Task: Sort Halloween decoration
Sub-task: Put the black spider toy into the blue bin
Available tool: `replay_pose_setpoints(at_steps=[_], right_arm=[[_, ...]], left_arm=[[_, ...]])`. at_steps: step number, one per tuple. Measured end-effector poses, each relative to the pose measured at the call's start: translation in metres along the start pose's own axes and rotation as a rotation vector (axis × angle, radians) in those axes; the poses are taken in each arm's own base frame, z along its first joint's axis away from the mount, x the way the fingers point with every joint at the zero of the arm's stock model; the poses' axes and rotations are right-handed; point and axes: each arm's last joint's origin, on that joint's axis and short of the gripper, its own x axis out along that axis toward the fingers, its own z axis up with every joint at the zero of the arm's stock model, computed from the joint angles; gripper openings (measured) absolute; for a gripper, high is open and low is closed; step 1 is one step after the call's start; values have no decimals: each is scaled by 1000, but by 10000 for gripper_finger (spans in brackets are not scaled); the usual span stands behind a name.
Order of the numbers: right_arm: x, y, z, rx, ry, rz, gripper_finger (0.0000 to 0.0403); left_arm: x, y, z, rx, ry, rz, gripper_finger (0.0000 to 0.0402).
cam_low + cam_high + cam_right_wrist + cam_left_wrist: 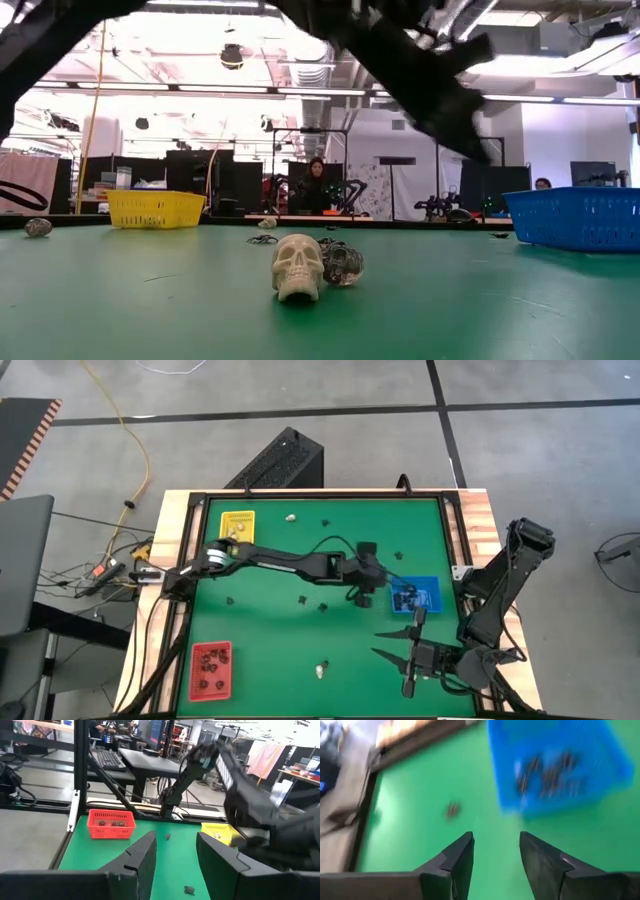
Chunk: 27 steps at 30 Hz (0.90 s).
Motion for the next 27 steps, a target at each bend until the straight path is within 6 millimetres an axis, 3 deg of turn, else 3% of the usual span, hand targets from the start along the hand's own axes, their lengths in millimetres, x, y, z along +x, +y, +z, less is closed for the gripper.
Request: replay_pose_setpoints(at_steps=[3,7,10,12,14,19,24,27], right_arm=[[0,0,-1,10,4,0,170],[1,1,-3,-2,10,0,170],[2,1,-5,11,19,-2,170],[3,1,-8,15,30,-2,170],[2,1,-10,14,43,-2,170],[4,0,-13,0,56,-6,170],[16,-6,-14,8,66,-50,170],[25,-12,-15,33,71,-87,170]], left_arm=[[-34,12,-4,49,146,20,150],[-91,42,-19,-10,197,40,151],[-131,64,-55,-146,195,70,151],[-154,67,-86,-291,145,13,151],[-176,58,-112,-392,60,-107,151],[-206,-2,-153,-445,-91,-243,151],[-207,-45,-173,-509,-159,-168,151],[-198,-61,-172,-481,-211,-156,151]])
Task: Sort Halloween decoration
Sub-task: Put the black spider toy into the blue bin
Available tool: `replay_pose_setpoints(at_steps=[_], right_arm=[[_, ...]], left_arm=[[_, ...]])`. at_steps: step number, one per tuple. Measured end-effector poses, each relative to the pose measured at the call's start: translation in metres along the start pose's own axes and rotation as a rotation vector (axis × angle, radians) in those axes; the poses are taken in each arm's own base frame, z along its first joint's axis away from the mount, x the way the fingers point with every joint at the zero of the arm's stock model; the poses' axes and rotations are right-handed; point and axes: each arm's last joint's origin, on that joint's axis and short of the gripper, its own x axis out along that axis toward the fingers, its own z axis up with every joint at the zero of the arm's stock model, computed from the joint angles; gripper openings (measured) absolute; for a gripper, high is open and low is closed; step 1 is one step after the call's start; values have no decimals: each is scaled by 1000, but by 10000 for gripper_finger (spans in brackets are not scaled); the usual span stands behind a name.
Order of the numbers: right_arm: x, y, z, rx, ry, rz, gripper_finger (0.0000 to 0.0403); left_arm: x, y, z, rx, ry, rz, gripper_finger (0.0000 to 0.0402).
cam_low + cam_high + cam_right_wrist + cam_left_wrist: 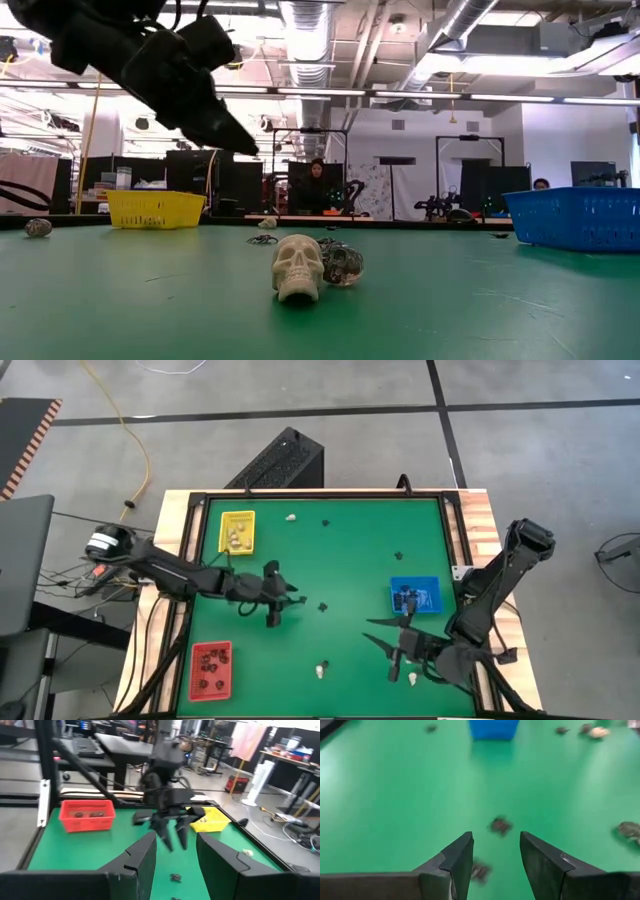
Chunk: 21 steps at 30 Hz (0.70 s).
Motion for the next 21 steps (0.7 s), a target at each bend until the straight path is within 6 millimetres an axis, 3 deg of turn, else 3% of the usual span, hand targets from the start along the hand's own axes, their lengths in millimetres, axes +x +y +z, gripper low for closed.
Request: replay_pose_setpoints(at_steps=[8,13,21], right_arm=[[28,-13,2,37,12,-27,170],[40,-18,3,54,21,17,170],[45,-21,2,33,36,38,170]], left_arm=[[63,-20,-10,231,7,-24,151],[97,-10,-8,232,34,-68,151],[119,10,-21,138,125,-137,151]])
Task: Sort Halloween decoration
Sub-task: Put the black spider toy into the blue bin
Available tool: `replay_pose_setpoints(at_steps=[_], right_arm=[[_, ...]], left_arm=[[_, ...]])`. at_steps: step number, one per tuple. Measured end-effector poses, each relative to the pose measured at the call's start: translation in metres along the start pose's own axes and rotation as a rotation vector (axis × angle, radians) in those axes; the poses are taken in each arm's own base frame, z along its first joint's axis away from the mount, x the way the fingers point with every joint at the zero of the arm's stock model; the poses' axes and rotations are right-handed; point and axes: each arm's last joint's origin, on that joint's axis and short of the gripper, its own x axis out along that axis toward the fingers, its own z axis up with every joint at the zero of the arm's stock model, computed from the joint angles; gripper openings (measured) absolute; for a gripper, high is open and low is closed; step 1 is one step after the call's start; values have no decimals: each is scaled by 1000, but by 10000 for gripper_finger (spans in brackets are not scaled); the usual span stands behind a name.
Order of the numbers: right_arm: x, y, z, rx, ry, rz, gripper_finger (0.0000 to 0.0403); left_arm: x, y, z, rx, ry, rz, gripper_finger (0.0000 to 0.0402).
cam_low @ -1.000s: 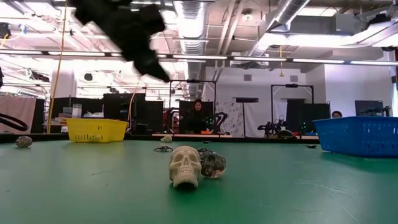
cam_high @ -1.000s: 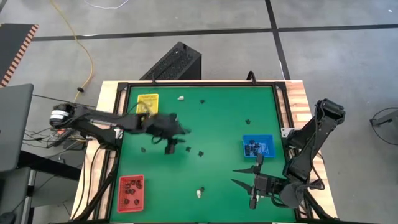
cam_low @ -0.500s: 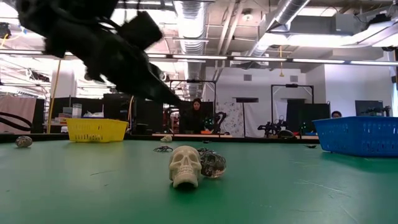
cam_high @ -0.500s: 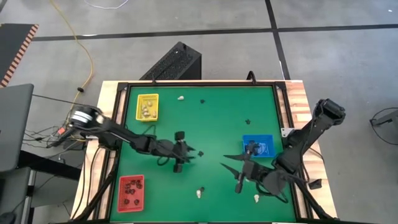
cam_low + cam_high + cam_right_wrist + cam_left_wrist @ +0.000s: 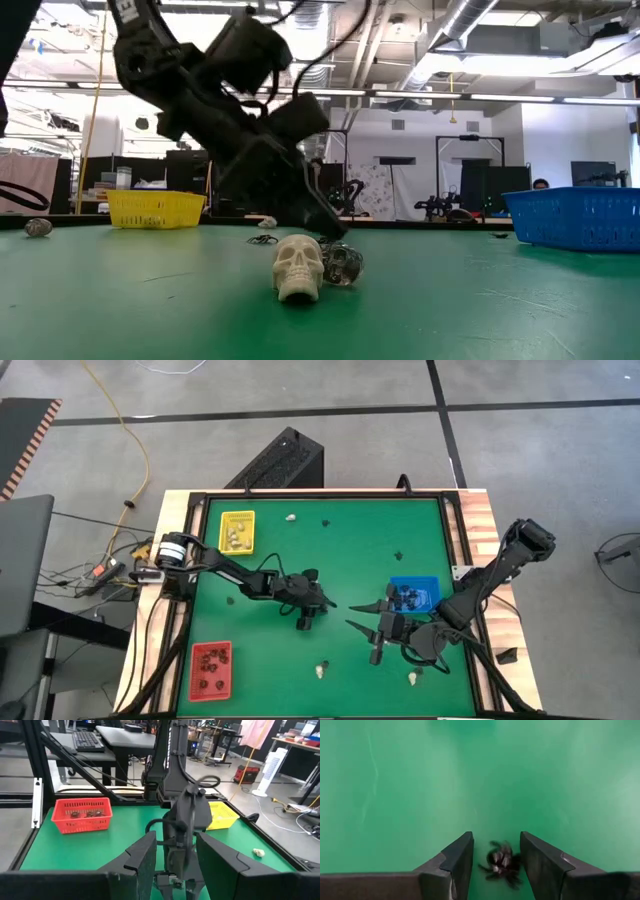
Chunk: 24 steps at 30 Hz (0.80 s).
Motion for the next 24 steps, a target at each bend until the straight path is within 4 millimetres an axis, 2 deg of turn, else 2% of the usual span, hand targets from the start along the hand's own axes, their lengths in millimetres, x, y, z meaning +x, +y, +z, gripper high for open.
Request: replay_pose_setpoints(at_steps=[11,24], right_arm=[[-3,2,-1,-14,6,14,170],[-6,4,-3,-27,17,23,170]], left_arm=[[0,-1,-6,45,63,-28,151],[-18,-4,22,97,-71,-83,151]])
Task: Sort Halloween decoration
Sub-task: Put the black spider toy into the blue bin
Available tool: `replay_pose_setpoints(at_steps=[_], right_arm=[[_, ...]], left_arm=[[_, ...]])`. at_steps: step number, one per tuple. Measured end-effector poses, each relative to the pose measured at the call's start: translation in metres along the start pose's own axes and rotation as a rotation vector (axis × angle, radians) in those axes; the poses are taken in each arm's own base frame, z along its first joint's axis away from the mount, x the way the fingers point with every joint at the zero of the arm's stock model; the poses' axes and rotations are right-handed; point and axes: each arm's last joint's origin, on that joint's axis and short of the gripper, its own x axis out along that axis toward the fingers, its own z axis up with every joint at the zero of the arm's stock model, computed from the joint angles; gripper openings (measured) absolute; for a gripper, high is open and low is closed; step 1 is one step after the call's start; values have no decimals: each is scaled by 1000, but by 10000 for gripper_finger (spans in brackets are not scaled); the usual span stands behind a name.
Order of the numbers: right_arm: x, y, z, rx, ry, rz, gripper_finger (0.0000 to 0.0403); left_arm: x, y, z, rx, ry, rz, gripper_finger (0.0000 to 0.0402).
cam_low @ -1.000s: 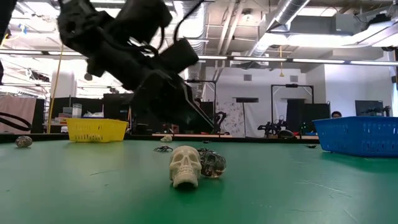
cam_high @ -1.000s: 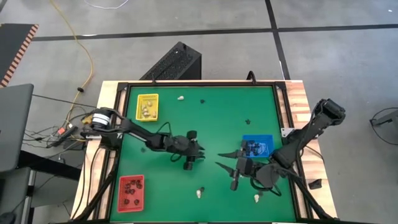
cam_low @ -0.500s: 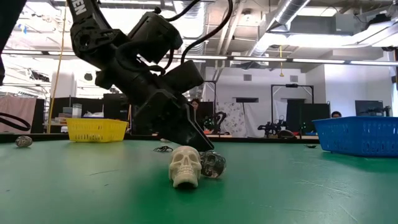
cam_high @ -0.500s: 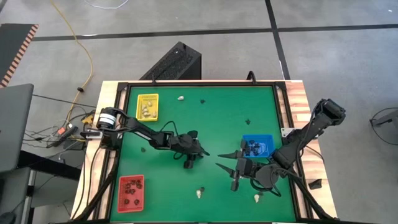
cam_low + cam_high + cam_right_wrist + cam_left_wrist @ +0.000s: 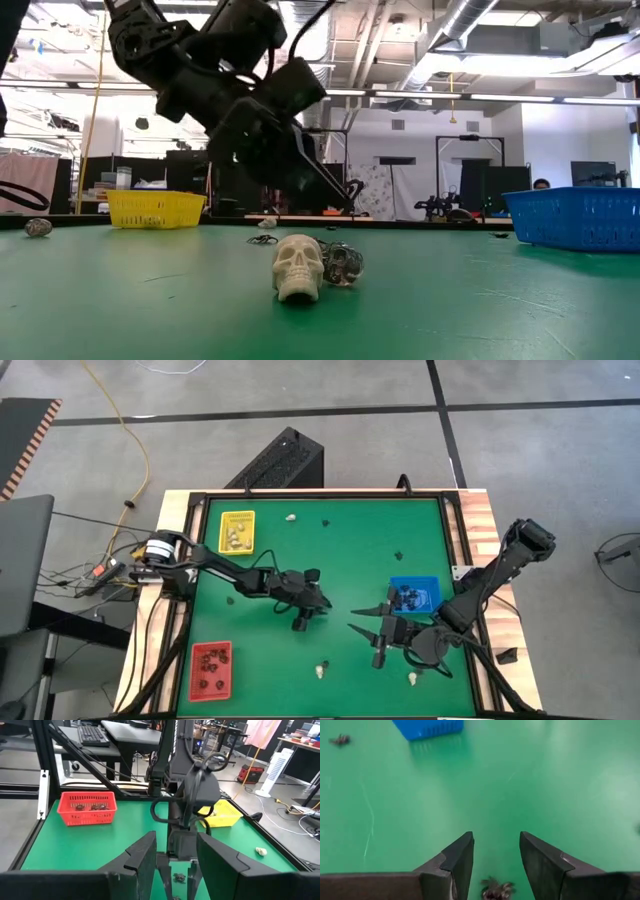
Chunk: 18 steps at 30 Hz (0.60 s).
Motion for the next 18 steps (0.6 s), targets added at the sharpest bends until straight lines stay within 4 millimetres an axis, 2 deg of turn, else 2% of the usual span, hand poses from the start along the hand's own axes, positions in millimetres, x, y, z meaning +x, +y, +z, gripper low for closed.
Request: replay_pose_setpoints(at_steps=[3,8,18], right_arm=[[-1,1,0,2,1,4,170],[-2,1,-1,12,3,8,170],[-2,2,0,25,0,8,170]], left_arm=[[-2,0,0,-14,32,-1,151],[1,-1,-15,-70,142,36,151],[8,-7,-24,-28,171,21,151]])
